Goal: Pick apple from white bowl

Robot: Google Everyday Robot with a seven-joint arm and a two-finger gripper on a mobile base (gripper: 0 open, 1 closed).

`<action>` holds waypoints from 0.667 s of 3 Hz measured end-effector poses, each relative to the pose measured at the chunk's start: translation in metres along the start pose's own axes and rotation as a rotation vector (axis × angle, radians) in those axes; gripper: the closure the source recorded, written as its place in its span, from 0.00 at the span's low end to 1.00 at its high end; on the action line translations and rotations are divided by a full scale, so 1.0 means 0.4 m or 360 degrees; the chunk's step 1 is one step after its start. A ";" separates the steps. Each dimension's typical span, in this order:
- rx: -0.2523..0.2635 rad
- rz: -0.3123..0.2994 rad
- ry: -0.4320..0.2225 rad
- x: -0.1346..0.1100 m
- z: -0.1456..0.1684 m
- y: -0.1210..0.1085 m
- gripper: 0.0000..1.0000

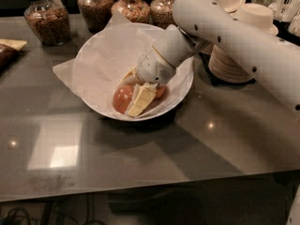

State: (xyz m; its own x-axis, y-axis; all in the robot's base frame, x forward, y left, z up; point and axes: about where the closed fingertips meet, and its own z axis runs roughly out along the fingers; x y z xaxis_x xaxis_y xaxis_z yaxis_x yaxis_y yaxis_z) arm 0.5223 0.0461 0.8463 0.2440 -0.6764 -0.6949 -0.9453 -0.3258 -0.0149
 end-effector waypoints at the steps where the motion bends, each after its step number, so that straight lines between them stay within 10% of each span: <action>1: 0.0005 0.0003 -0.0013 -0.001 -0.003 -0.001 1.00; 2: 0.0040 -0.0006 -0.0103 0.004 -0.010 -0.012 1.00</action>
Offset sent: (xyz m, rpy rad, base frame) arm 0.0183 -0.0153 0.0019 0.2068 -0.0025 -0.0466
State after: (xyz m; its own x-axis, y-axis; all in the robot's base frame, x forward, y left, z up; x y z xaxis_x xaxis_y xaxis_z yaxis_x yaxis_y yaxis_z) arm 0.5281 0.0440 0.8479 0.2341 -0.6308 -0.7398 -0.9497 -0.3110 -0.0353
